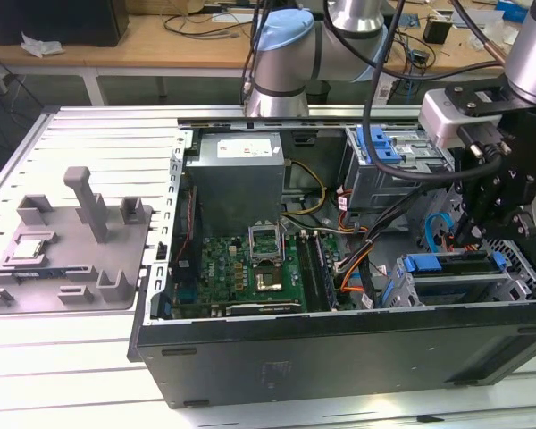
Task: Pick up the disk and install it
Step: 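Insert the second disk wire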
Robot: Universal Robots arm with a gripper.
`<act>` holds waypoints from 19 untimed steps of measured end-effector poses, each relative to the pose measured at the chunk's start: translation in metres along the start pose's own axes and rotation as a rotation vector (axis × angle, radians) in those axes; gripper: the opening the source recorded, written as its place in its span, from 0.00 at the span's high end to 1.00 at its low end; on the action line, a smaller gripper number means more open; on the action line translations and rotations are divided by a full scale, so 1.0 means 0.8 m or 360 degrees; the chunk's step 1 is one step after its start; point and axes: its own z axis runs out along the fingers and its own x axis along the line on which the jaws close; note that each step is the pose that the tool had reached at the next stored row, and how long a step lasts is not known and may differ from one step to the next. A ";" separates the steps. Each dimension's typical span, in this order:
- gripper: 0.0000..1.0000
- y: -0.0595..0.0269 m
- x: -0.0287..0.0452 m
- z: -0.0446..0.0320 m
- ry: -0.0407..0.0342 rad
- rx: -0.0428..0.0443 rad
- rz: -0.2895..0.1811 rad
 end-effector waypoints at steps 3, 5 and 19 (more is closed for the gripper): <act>0.84 0.001 0.0014 -0.0001 -0.0007 0.0013 -0.0002; 0.84 0.001 0.0036 -0.0002 -0.0011 0.0017 -0.0002; 0.84 0.001 0.0090 0.0030 -0.0020 0.0018 -0.0012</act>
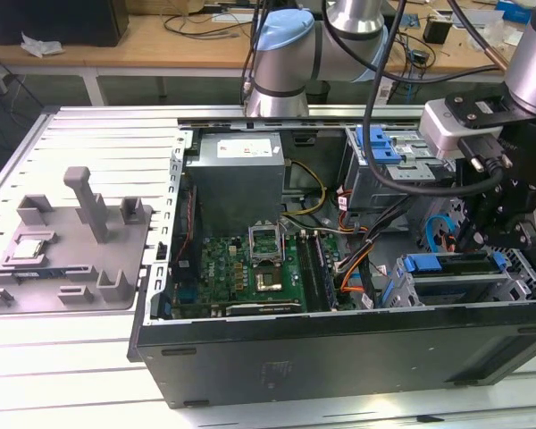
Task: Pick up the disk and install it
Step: 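Insert the second disk wire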
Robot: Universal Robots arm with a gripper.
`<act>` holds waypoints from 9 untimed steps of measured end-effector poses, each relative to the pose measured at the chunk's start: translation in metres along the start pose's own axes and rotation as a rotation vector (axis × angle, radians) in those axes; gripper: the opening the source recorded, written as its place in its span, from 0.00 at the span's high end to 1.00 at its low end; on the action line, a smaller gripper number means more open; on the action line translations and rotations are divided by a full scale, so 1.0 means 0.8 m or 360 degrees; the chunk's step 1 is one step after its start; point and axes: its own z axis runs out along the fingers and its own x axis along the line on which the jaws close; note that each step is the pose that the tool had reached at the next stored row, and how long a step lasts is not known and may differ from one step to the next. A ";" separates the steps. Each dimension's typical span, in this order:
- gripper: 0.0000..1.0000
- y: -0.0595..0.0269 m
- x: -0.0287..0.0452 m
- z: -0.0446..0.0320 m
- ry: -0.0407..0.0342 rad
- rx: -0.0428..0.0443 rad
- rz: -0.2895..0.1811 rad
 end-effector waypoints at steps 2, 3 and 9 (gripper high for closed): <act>0.84 0.000 0.0003 0.0002 -0.0001 0.0000 -0.0001; 0.84 0.000 0.0004 0.0003 -0.0001 0.0000 -0.0002; 0.84 0.000 0.0034 0.0016 -0.0007 0.0000 -0.0009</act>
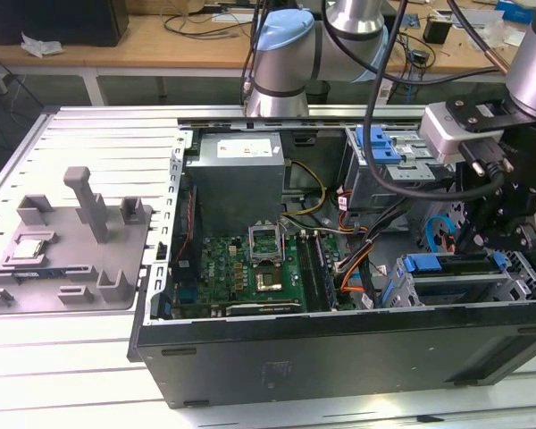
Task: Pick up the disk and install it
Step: 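Insert the second disk wire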
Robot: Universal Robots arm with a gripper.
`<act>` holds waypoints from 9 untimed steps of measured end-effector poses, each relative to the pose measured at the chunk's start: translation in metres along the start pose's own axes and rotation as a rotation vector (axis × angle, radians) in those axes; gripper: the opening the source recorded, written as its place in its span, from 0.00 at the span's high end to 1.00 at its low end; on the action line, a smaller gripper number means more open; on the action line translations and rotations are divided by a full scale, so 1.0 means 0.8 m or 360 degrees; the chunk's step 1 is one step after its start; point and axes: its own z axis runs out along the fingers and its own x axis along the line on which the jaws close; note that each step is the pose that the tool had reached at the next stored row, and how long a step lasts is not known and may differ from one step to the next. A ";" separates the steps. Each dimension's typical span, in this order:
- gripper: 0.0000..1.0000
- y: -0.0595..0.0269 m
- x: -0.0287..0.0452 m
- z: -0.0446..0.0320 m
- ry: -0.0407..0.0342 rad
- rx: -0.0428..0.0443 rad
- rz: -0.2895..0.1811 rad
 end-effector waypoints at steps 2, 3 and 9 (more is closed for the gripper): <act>0.84 0.000 0.0006 0.0007 -0.0001 0.0000 -0.0004; 0.84 0.000 0.0006 0.0015 -0.0002 -0.0001 -0.0009; 0.84 0.000 0.0006 0.0026 -0.0002 -0.0001 -0.0012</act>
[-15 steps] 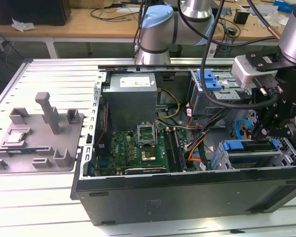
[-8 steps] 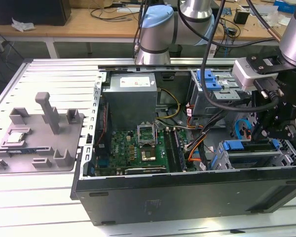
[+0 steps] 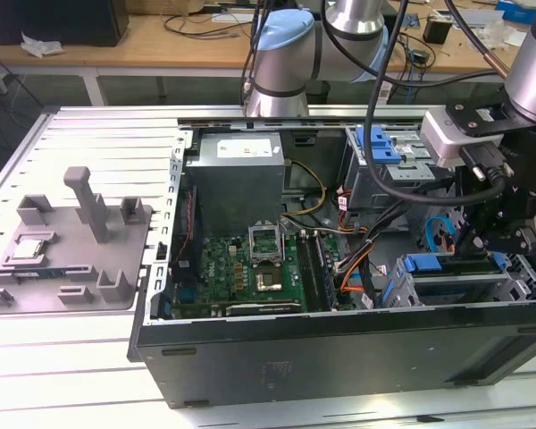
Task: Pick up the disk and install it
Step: 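Insert the second disk wire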
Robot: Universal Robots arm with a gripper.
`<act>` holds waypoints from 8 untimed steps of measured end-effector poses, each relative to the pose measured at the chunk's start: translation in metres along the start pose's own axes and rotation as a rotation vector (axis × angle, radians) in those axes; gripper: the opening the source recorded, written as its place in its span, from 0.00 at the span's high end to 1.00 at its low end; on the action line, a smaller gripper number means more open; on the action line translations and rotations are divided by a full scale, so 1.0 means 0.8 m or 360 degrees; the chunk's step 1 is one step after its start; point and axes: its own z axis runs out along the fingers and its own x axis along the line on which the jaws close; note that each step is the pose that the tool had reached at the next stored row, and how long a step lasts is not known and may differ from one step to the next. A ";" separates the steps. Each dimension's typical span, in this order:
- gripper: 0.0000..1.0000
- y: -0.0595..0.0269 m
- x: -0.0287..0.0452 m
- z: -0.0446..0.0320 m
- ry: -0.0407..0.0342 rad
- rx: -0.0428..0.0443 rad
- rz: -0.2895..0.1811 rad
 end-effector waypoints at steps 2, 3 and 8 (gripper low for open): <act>0.84 -0.001 0.0000 0.0004 0.0000 0.0000 -0.0001; 0.84 -0.001 0.0001 0.0005 0.0000 0.0000 -0.0001; 0.84 -0.001 0.0000 0.0023 -0.0001 0.0000 -0.0003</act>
